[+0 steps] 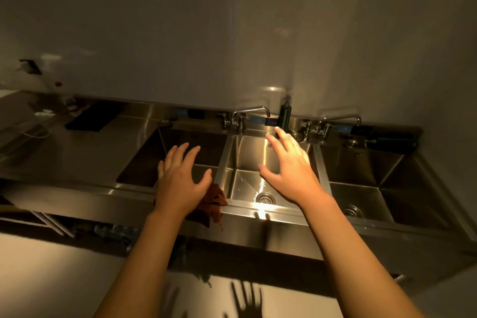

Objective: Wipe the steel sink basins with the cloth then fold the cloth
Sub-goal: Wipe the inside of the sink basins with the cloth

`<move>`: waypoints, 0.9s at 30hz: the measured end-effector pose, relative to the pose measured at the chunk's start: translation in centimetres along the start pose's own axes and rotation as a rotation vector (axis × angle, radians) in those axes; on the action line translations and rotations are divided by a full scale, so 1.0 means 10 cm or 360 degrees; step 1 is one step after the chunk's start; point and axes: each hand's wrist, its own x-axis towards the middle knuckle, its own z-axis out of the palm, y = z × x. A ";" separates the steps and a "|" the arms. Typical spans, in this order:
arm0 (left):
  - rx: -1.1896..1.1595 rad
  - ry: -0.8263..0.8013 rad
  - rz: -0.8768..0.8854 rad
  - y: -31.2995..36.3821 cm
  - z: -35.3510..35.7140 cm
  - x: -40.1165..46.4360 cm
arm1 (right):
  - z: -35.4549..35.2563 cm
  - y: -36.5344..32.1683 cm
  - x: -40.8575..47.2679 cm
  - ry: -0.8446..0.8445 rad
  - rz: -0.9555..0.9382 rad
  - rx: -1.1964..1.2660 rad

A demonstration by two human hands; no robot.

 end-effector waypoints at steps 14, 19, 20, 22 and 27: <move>0.0238 0.0167 -0.0219 0.02 0.18 1.09 | 0.43 0.51 1.71 -0.0178 -0.0324 0.0240; 0.0248 0.0201 -0.0322 -0.19 0.15 1.28 | 0.72 0.47 1.99 -0.0223 -0.0380 0.0310; 0.0238 0.0207 -0.0327 -0.24 0.16 1.32 | 0.76 0.45 2.06 -0.0226 -0.0373 0.0318; 0.0208 0.0197 -0.0327 -0.36 0.20 1.39 | 0.84 0.42 2.16 -0.0236 -0.0350 0.0328; 0.0147 0.0176 -0.0279 -0.77 0.31 1.68 | 1.06 0.31 2.38 -0.0196 -0.0332 0.0293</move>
